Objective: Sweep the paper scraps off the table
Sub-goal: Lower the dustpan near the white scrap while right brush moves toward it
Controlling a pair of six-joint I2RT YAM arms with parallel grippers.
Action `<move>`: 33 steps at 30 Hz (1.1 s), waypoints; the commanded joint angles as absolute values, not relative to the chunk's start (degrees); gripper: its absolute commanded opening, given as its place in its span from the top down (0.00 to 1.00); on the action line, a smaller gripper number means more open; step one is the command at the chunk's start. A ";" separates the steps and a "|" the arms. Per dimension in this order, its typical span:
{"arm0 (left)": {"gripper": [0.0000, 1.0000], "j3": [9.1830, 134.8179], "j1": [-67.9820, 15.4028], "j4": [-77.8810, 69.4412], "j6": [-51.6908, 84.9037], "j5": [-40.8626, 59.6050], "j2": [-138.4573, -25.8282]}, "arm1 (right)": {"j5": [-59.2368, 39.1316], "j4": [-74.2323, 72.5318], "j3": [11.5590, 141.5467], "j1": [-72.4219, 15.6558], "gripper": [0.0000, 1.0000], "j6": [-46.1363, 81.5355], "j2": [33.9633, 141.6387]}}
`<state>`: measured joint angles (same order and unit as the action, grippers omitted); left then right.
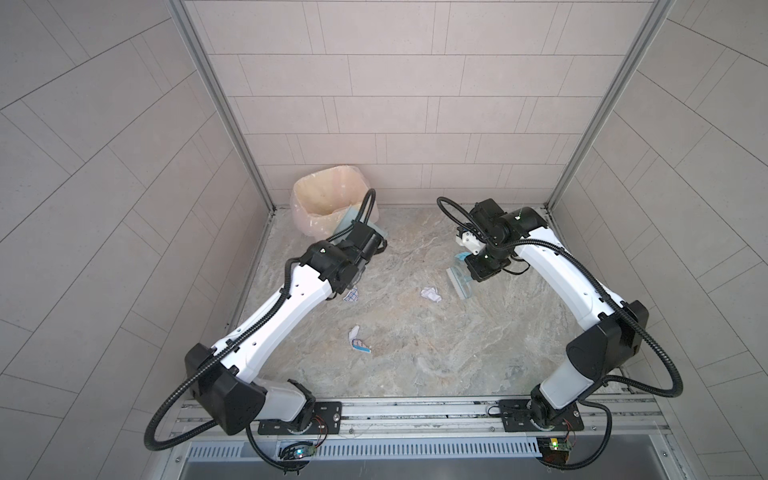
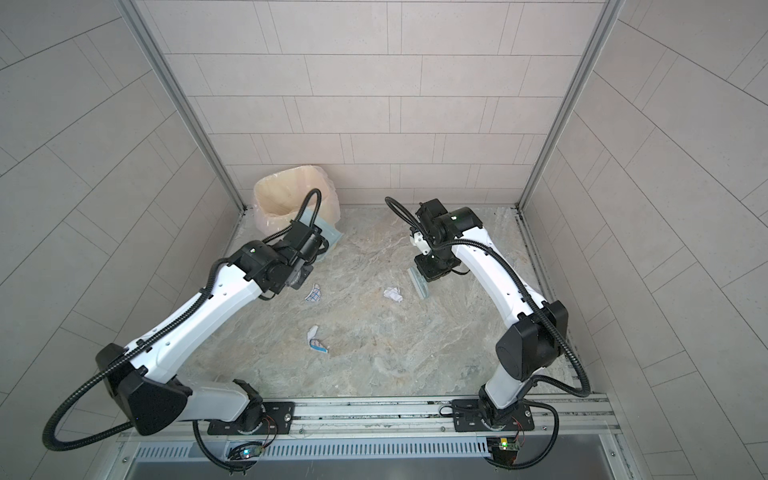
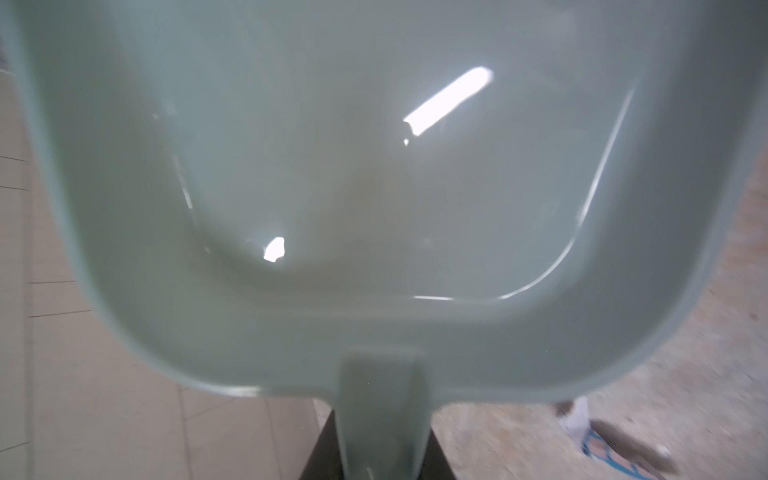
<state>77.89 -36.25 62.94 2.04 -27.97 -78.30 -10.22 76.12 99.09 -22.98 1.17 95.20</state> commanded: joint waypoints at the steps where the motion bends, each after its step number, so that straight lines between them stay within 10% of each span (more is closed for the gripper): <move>1: 1.00 72.11 -39.73 63.74 15.29 -17.13 -76.07 | -6.68 76.04 102.06 -24.23 1.00 -0.84 97.33; 33: 1.00 55.44 -50.56 39.95 12.48 -0.28 -93.03 | 2.20 81.21 111.66 -31.10 1.00 -2.00 110.83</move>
